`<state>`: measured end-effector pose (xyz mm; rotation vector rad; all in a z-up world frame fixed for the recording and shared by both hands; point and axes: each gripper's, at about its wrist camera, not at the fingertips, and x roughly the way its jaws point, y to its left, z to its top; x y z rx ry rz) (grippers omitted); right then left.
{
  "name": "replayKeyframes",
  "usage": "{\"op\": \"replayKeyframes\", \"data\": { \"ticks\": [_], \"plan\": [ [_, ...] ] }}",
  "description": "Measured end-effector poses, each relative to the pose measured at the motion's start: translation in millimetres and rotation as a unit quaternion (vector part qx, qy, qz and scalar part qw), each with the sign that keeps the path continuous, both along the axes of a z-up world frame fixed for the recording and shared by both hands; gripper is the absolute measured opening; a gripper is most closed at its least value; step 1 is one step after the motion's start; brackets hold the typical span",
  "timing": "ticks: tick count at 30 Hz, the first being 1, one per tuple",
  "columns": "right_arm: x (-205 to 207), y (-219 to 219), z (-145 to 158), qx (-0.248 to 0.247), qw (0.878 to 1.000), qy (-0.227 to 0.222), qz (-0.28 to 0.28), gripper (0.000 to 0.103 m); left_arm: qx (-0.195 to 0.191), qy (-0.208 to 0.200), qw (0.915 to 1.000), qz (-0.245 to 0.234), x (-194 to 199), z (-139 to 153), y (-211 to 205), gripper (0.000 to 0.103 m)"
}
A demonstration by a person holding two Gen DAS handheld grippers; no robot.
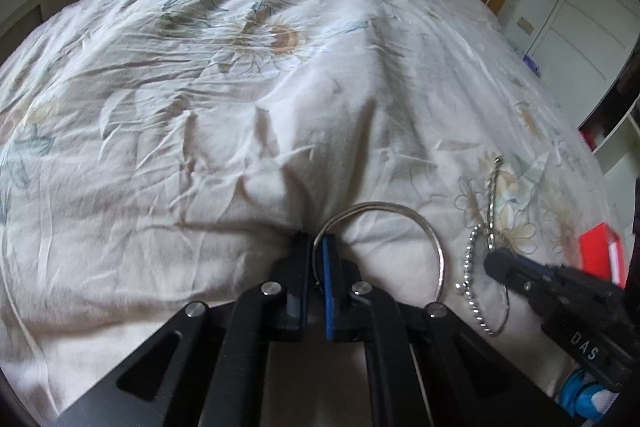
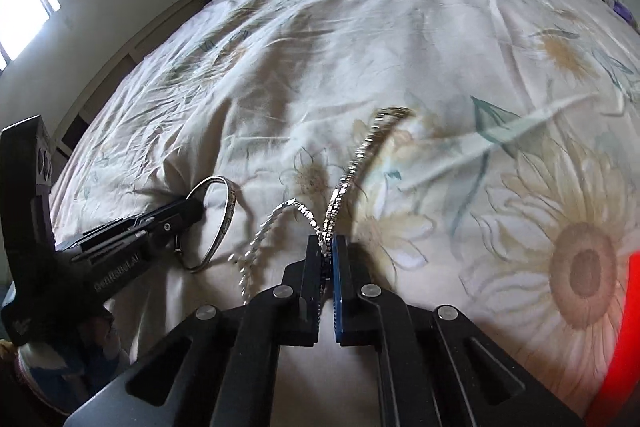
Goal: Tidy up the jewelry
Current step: 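Grasp the silver chain bracelet with the right tool while the left tool grasps the silver bangle, then carry both into the red box and open both tools to release them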
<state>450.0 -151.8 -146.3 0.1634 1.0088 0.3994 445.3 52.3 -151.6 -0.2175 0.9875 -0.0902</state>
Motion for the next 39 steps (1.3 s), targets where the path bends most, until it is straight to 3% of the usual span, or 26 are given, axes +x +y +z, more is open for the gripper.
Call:
{"op": "replayKeyframes", "data": {
  "ticks": [5, 13, 24, 32, 39],
  "plan": [
    [-24, -17, 26, 0.027, 0.999, -0.023, -0.006, 0.005, -0.029, -0.004, 0.9995, 0.009, -16, 17, 5, 0.004],
    [-75, -50, 94, 0.051, 0.996, -0.069, -0.018, 0.005, -0.035, -0.027, 0.9990, 0.002, -52, 63, -4, 0.002],
    [-150, -113, 170, 0.038, 0.989, -0.129, -0.055, 0.005, -0.041, -0.060, 0.9966, -0.039, -109, 134, -48, 0.002],
    [-174, -186, 177, 0.015, 0.985, -0.138, -0.102, 0.005, -0.065, -0.076, 0.9881, -0.117, -122, 163, -141, 0.002],
    [-172, -246, 149, 0.003, 0.982, -0.121, -0.144, 0.005, -0.090, -0.060, 0.9767, -0.185, -119, 151, -235, 0.002]
  ]
}}
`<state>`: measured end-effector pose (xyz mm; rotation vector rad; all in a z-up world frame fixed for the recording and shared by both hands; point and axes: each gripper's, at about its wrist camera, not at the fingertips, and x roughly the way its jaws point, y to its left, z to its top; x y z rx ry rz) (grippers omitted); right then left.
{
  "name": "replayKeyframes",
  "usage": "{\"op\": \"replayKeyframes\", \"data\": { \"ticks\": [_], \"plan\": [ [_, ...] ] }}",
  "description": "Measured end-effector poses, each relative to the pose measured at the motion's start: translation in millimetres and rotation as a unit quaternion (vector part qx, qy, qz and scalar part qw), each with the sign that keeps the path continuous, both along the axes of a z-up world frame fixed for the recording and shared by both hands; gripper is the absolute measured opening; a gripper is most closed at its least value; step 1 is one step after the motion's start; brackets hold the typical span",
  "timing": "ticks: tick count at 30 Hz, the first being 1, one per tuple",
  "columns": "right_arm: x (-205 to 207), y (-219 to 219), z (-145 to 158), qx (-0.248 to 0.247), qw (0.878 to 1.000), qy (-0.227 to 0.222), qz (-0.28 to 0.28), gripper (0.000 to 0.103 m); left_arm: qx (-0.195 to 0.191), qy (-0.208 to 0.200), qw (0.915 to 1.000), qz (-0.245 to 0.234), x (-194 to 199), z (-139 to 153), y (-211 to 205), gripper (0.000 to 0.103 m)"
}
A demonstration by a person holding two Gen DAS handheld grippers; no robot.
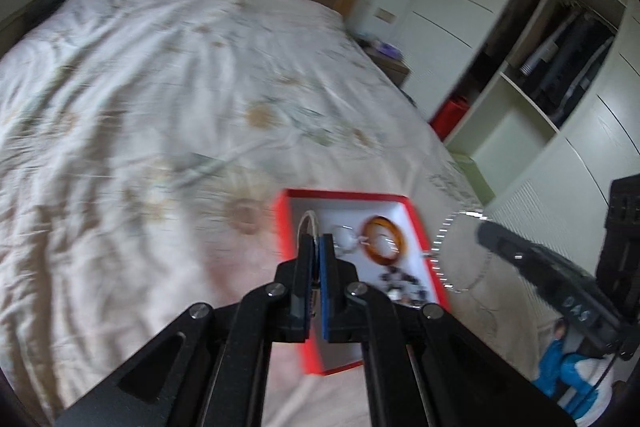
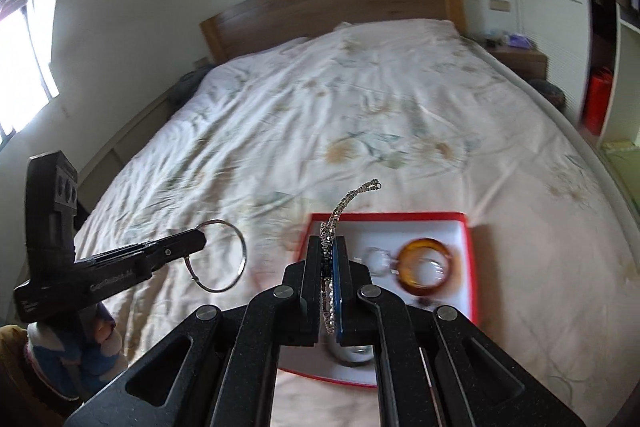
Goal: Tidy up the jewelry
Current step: 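Carry both into the red box and open both tools to release them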
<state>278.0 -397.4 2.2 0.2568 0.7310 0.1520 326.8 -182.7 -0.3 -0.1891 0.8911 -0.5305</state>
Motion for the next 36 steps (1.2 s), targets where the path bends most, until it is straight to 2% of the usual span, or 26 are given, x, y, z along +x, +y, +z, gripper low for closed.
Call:
{"op": "replayKeyframes", "data": {
  "ticks": [6, 11, 18, 24, 28, 30, 31, 33, 34, 35, 36],
  "plan": [
    [10, -29, -41, 0.003, 0.999, 0.027, -0.022, 0.005, 0.001, 0.030, 0.9983, -0.050, -1, -35, -64, 0.002],
    [15, -46, -74, 0.011, 0.998, 0.051, -0.033, 0.005, 0.016, 0.051, 0.9953, -0.081, -6, -65, -93, 0.002],
    [15, -57, -107, 0.016, 0.996, 0.080, -0.046, 0.005, 0.045, 0.059, 0.9943, -0.077, -3, -92, -98, 0.002],
    [12, -58, -119, 0.015, 0.994, 0.094, -0.049, 0.008, 0.067, 0.075, 0.9935, -0.054, 7, -110, -89, 0.004],
    [7, -57, -123, 0.011, 0.993, 0.100, -0.053, 0.008, 0.064, 0.086, 0.9931, -0.047, 10, -114, -86, 0.005],
    [4, -57, -123, 0.011, 0.993, 0.104, -0.052, 0.016, 0.062, 0.093, 0.9927, -0.045, 11, -115, -85, 0.005],
    [3, -57, -122, 0.009, 0.993, 0.105, -0.052, 0.019, 0.058, 0.097, 0.9926, -0.044, 12, -115, -84, 0.006],
    [0, -56, -121, 0.007, 0.993, 0.104, -0.053, 0.031, 0.059, 0.099, 0.9925, -0.041, 11, -113, -82, 0.015],
    [-3, -55, -120, 0.006, 0.993, 0.104, -0.054, 0.034, 0.060, 0.098, 0.9926, -0.040, 11, -112, -81, 0.028],
    [-5, -55, -119, 0.005, 0.993, 0.104, -0.054, 0.036, 0.060, 0.094, 0.9930, -0.039, 10, -110, -80, 0.036],
    [-7, -54, -118, 0.006, 0.993, 0.103, -0.055, 0.036, 0.061, 0.090, 0.9934, -0.037, 8, -108, -79, 0.036]
  ]
}}
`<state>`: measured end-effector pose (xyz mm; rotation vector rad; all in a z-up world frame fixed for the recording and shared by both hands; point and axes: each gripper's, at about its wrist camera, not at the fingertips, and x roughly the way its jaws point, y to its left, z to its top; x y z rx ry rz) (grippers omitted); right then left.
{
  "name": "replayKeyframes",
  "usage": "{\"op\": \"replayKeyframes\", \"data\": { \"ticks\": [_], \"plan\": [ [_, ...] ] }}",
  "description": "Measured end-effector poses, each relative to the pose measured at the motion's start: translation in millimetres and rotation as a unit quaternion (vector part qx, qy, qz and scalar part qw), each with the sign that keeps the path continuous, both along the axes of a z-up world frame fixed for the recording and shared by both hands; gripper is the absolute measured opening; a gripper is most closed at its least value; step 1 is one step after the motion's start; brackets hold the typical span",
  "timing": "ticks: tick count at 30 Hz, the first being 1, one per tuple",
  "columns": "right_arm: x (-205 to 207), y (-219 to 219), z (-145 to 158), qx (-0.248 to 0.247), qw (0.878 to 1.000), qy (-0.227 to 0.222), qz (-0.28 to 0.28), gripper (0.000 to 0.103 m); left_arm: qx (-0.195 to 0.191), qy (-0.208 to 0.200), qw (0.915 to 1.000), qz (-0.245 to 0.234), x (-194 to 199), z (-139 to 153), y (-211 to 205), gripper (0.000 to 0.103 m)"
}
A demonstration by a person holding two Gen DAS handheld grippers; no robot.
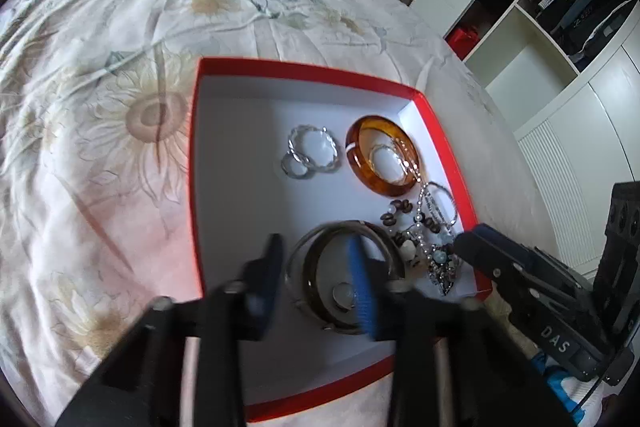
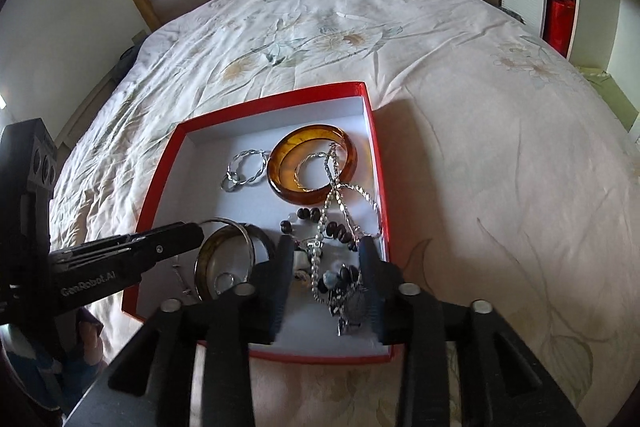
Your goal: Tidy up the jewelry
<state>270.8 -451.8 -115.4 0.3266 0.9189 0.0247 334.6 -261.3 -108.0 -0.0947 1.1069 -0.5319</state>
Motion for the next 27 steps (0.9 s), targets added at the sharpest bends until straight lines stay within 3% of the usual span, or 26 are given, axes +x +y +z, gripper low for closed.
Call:
{"op": "replayKeyframes", "data": {
  "ticks": [9, 12, 27],
  "plan": [
    [-31, 10, 24, -0.015, 1.000, -0.009, -0.006, 0.047, 0.009, -0.028, 0.9995, 0.013, -23, 28, 15, 0.038],
    [-48, 23, 34, -0.029, 1.000, -0.013, -0.003, 0.054, 0.024, -0.051, 0.9980, 0.028, -43, 42, 28, 0.050],
    [-137, 99, 79, -0.091, 0.994, -0.063, 0.019, 0.082, 0.089, -0.108, 0.9837, 0.113, -158, 82, 114, 0.057]
  ]
}}
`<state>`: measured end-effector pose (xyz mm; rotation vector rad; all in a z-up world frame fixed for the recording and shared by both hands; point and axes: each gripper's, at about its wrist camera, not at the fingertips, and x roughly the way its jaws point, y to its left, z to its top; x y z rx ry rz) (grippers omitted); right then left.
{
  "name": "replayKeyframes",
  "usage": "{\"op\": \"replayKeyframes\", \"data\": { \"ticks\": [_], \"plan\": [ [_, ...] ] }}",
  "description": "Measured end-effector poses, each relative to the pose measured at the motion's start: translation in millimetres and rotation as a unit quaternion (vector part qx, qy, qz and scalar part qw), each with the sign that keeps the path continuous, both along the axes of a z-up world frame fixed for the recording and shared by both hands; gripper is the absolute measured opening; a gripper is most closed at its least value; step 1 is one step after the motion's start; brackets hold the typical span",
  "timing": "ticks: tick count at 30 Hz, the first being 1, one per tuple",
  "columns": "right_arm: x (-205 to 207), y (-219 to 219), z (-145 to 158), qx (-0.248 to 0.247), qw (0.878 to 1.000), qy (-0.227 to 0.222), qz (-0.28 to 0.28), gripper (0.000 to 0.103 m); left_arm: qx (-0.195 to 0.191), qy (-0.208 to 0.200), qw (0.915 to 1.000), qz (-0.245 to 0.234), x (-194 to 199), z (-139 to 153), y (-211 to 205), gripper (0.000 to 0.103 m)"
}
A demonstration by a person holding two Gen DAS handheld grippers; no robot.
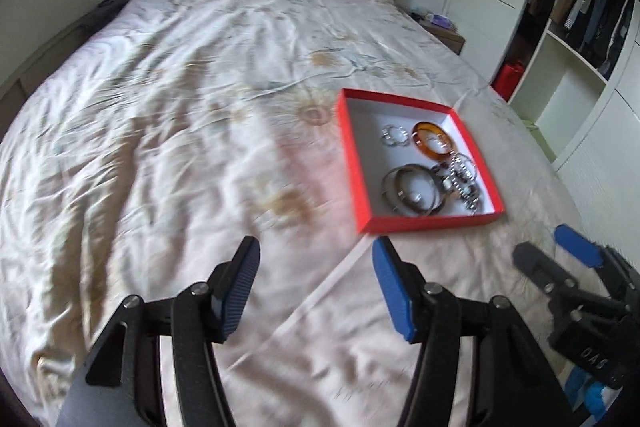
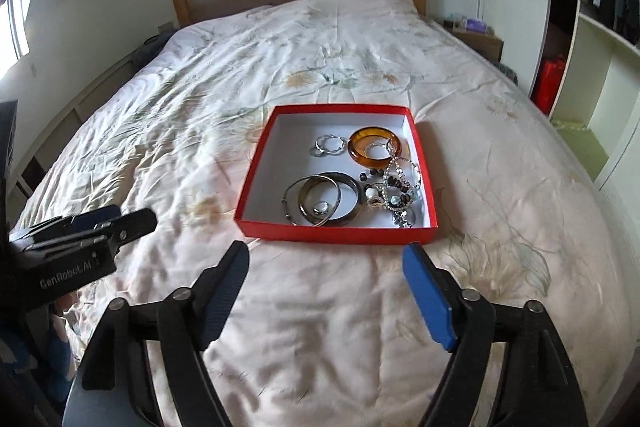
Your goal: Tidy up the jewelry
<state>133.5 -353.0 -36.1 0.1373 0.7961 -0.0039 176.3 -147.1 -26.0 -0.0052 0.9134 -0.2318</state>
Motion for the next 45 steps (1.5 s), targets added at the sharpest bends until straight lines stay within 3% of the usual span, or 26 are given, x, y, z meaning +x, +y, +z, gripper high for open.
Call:
{"op": "replayKeyframes", "data": {
  "ticks": [5, 18, 45],
  "plan": [
    [-25, 19, 8, -0.012, 1.000, -0.009, 0.006, 0.089, 0.028, -0.028, 0.9992, 0.010, -31, 12, 20, 0.057],
    [-58, 34, 7, -0.027, 1.000, -0.002, 0.009, 0.093, 0.041, -0.049, 0.9973, 0.037, -66, 20, 36, 0.057],
    [-44, 37, -12, -0.049, 0.998, 0.030, 0.008, 0.094, 0.059, -0.038, 0.9970, 0.035, -58, -2, 39, 0.057]
  ]
}}
